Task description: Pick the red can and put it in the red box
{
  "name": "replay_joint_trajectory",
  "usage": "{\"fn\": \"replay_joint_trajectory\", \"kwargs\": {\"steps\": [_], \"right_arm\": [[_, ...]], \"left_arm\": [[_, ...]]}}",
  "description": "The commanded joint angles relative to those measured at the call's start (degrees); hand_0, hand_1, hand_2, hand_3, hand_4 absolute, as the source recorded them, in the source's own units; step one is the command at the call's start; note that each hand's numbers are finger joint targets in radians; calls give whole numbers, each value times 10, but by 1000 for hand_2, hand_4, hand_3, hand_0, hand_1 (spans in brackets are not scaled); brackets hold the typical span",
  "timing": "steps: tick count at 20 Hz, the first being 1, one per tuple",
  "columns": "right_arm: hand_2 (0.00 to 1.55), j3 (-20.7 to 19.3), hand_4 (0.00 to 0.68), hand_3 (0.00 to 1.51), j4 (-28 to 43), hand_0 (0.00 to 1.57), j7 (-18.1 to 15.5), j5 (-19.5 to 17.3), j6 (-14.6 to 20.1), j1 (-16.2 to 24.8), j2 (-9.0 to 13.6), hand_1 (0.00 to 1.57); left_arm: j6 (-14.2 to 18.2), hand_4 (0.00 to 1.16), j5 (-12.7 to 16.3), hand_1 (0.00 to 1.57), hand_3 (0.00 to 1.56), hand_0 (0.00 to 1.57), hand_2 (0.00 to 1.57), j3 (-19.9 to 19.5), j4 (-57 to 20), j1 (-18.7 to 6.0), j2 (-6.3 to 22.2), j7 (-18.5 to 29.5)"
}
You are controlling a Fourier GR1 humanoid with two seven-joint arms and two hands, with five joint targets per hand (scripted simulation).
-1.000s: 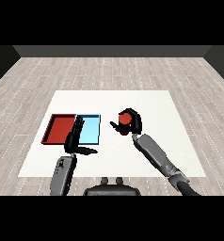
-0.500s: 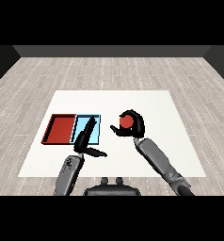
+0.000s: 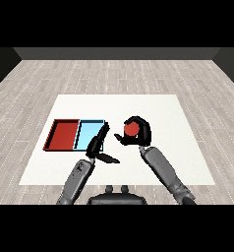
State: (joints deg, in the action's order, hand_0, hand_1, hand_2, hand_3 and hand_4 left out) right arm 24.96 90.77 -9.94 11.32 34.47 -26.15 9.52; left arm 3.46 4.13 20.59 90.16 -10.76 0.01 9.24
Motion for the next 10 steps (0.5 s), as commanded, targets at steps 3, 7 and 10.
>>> {"fn": "replay_joint_trajectory", "kwargs": {"steps": [3, 7, 10], "right_arm": [[1478, -13, 650, 1413, -3, 1571, -21, -33, -32, 22, -30, 1571], [1481, -33, 655, 1418, -10, 1571, 8, -44, -58, 6, -37, 1571], [1481, -34, 650, 1417, -23, 1571, -19, -53, -69, 16, -78, 1571]], "left_arm": [[17, 0, 44, 0, 0, 0, 0, 32, -60, -33, 0, -6], [38, 0, 77, 0, 0, 0, 0, 45, -137, -88, 0, 17], [43, 0, 86, 0, 0, 0, 0, 50, -110, -65, 0, 8]]}}
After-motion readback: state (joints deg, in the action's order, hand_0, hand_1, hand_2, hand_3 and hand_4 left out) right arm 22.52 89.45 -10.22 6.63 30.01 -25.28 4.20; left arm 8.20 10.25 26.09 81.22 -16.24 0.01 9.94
